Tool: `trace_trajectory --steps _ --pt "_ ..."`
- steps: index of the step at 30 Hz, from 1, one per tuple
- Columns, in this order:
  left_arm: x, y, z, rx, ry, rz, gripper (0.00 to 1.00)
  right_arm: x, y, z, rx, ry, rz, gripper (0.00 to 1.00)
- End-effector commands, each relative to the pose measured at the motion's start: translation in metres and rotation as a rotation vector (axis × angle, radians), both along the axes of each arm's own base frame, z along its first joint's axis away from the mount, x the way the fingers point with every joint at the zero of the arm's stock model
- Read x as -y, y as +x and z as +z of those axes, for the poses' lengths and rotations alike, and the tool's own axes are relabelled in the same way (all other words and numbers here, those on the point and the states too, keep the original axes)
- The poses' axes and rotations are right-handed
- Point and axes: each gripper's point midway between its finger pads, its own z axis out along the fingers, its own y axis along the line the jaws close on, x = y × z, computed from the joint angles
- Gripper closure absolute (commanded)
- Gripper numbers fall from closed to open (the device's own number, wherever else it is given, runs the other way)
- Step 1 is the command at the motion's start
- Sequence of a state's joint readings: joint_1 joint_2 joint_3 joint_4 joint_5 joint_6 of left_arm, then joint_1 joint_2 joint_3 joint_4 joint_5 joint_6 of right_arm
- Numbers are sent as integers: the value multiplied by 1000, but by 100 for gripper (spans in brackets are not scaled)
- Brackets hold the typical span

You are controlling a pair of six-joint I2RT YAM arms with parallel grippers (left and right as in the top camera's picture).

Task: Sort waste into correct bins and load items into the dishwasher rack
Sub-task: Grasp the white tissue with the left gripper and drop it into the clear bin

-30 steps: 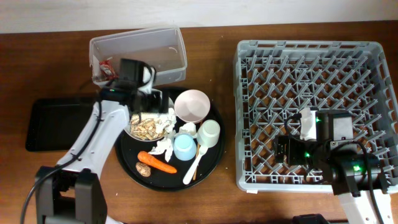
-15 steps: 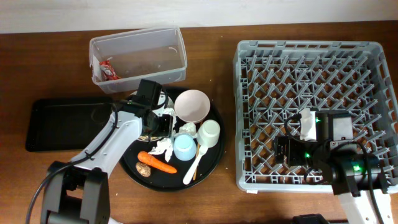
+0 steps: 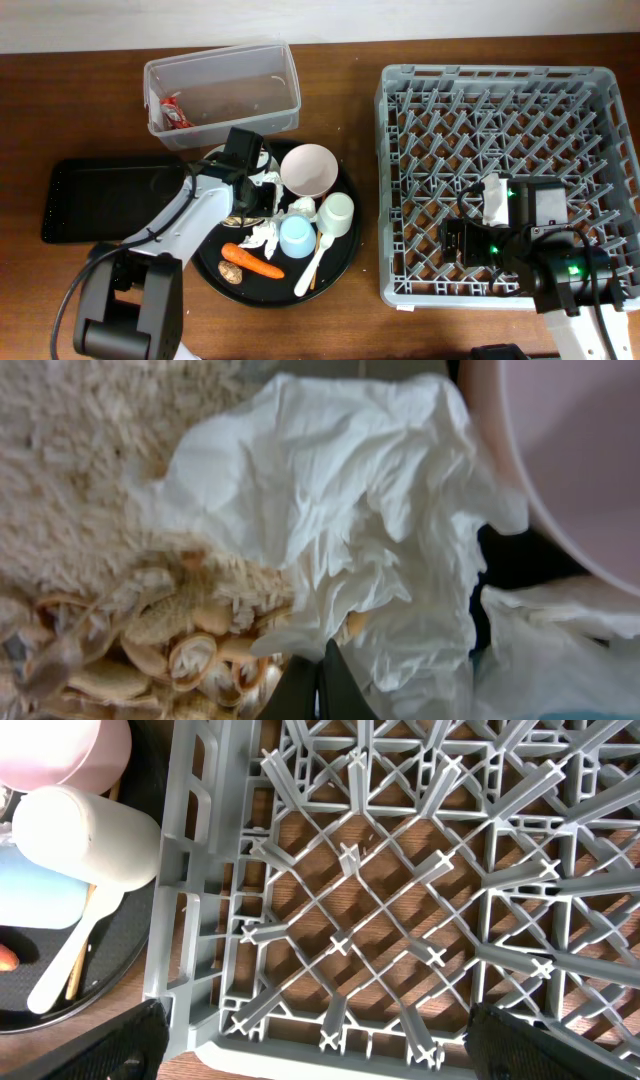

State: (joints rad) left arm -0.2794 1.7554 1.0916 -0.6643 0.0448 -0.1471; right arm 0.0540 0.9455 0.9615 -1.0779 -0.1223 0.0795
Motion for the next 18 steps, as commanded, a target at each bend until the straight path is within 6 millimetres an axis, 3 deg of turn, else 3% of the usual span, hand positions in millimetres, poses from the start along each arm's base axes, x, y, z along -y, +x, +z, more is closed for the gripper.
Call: trace_trajectory --steps 1,3,5,9,12,14,17,18 --pt "3 17 36 57 -8 1 99 -1 2 7 19 12 -4 2" --pt "7 32 90 172 -39 -2 100 -1 2 7 19 12 -4 2" --pt "6 43 130 293 -50 8 100 -1 2 7 19 12 -4 1" --pt "-6 76 163 486 -12 65 99 -1 3 7 21 12 -4 2" --pt "-32 127 192 707 22 177 100 -1 3 8 23 12 -4 2" --pt "-43 151 180 743 21 212 100 -1 3 8 23 12 -4 2" --pt "-57 187 142 764 30 250 99 -1 3 8 23 12 -4 2" --pt "-59 194 132 764 32 256 87 -1 3 8 23 12 -4 2"
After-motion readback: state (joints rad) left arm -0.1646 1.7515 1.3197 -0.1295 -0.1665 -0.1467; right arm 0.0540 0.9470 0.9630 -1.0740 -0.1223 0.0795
